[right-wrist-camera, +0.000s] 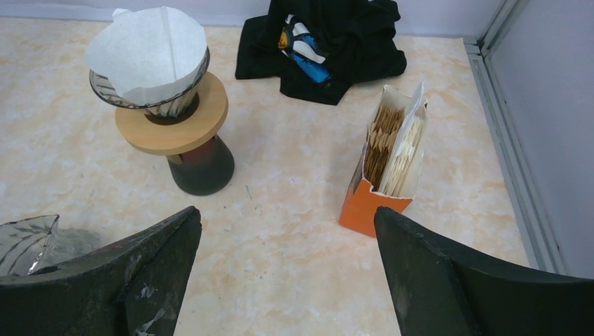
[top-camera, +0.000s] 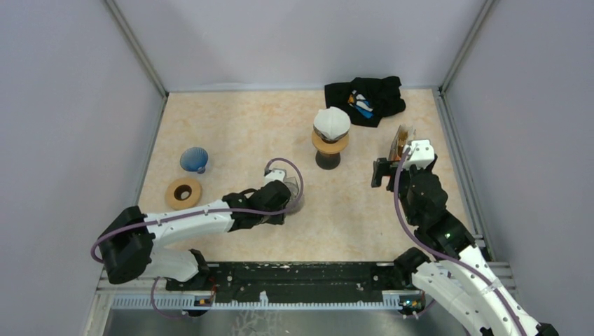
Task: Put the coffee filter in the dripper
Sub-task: Place the coffee server at the center of the board.
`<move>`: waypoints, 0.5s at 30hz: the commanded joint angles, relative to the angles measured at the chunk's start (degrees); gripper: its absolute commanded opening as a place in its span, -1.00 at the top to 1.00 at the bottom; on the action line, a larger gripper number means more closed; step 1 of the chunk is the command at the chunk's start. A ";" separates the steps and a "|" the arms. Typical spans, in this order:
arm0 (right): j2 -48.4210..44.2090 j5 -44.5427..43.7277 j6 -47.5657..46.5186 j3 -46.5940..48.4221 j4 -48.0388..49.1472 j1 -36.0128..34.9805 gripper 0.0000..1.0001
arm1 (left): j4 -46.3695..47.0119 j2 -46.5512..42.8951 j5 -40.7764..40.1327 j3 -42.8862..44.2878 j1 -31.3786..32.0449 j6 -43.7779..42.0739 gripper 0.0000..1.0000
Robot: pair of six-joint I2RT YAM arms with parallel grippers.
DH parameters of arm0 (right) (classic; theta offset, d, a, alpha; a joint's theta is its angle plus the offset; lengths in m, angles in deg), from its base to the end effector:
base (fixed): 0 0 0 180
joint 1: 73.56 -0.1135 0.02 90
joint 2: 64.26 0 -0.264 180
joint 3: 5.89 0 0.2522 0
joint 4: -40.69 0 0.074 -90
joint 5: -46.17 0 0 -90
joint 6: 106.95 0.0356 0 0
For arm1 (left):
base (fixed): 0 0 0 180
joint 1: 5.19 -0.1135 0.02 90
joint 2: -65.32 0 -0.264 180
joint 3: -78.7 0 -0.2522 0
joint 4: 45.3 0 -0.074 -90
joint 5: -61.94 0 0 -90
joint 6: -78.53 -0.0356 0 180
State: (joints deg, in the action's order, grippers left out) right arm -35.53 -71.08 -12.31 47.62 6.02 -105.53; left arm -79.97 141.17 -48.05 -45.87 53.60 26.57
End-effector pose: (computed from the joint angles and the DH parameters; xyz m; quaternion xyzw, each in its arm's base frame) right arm 0.1118 0.0505 0.3280 -0.0284 0.7586 0.0252 0.6504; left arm 0.1417 -0.2103 0.1934 0.1180 0.9335 -0.1111 0.3199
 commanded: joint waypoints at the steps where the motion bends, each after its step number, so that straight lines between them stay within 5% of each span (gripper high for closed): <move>1: 0.52 -1.06 0.06 0.42 2.06 0.41 -0.87 | 0.19 -1.13 -0.44 -0.08 0.19 0.94 0.07; 9: 0.80 -1.70 -0.16 0.25 2.01 0.41 -0.87 | -2.74 -4.37 0.40 2.73 0.19 0.57 -0.25; 15: 1.69 -1.84 -0.40 0.24 1.92 0.41 -0.87 | -7.98 -9.41 -3.47 5.73 -0.02 1.63 -0.68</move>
State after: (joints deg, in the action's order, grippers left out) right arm -34.61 -71.71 -12.37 47.62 6.04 -105.53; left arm -84.25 135.62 -48.51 -43.25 53.60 27.29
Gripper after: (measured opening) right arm 0.937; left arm 0.769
